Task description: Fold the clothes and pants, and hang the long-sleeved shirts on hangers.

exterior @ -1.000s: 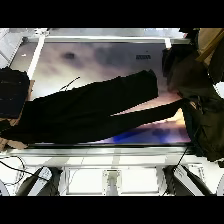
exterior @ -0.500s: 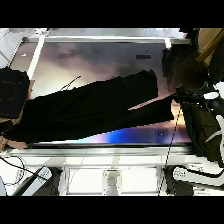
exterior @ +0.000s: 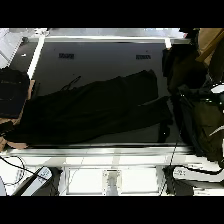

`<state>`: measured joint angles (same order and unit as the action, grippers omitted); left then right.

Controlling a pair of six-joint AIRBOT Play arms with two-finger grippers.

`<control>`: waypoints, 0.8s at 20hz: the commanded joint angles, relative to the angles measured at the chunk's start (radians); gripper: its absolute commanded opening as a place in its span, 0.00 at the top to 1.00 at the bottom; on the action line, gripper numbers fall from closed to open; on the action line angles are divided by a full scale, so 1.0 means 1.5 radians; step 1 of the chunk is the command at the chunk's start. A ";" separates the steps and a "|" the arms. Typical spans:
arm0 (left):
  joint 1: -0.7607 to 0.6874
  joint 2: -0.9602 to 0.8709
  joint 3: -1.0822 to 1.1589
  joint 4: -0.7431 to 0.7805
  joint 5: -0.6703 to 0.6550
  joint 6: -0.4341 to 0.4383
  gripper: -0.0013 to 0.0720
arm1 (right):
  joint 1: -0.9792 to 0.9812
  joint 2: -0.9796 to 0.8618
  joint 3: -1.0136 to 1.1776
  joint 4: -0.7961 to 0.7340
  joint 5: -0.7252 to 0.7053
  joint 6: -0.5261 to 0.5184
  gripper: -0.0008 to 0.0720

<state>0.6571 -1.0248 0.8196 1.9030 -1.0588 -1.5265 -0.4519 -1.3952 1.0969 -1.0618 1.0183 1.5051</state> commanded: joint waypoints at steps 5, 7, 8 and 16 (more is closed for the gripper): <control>0.001 0.000 0.001 -0.002 -0.018 -0.002 0.96 | -0.038 -0.007 -0.100 -0.040 0.105 -0.112 0.32; 0.001 0.000 0.001 -0.003 -0.018 -0.002 0.96 | -0.038 -0.027 -0.105 -0.015 0.088 -0.136 0.32; 0.001 0.000 0.001 -0.002 -0.018 -0.002 0.96 | -0.038 -0.033 -0.105 0.006 0.073 -0.151 0.32; 0.001 0.000 0.001 -0.002 -0.029 -0.002 0.96 | -0.019 -0.064 -0.105 0.054 0.072 -0.200 0.67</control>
<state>0.6571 -1.0248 0.8196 1.8992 -1.0912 -1.5299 -0.4973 -1.4811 0.9417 -1.0115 1.1091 1.2480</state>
